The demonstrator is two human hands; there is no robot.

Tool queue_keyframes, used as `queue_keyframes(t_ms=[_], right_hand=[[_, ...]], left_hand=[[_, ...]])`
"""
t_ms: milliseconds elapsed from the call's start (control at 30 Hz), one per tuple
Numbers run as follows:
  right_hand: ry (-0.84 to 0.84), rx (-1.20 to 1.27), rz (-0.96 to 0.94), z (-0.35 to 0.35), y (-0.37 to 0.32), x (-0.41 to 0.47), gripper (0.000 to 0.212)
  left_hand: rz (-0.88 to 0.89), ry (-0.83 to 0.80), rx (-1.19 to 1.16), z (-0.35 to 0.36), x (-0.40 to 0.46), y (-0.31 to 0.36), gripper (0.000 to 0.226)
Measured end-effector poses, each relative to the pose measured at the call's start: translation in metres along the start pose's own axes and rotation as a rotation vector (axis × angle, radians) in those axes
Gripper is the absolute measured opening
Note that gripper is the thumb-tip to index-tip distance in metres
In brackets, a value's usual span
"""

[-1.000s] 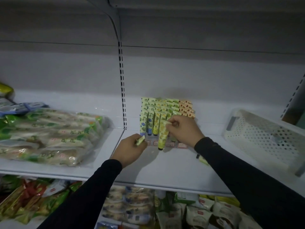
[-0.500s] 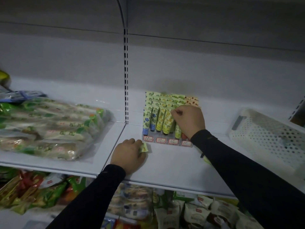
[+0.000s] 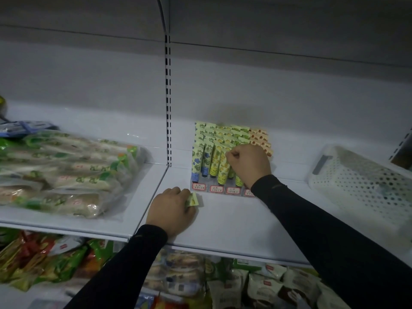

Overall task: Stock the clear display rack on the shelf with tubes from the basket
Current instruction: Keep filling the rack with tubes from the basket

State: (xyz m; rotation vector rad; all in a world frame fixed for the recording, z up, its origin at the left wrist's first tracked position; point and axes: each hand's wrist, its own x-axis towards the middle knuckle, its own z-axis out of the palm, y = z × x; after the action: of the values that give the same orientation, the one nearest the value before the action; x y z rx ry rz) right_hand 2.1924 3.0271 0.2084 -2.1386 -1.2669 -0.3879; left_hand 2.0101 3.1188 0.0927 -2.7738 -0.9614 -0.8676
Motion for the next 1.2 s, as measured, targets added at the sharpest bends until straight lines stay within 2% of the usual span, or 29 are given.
queue_keyframes(t_ms=[800,1033,1200], right_hand=[[0.004,0.042,-0.032,0.007,-0.003,0.004,0.03],[0.023,0.094,-0.019,0.007,0.006,0.001,0.03],[0.005,0.086,0.004,0.007,0.006,0.005,0.029]], left_hand=[[-0.009,-0.007,0.013,-0.001,0.0,0.002,0.024],[-0.012,-0.009,-0.004,-0.001,0.001,0.002,0.037],[-0.015,-0.005,0.014,0.0,0.001,0.001,0.031]])
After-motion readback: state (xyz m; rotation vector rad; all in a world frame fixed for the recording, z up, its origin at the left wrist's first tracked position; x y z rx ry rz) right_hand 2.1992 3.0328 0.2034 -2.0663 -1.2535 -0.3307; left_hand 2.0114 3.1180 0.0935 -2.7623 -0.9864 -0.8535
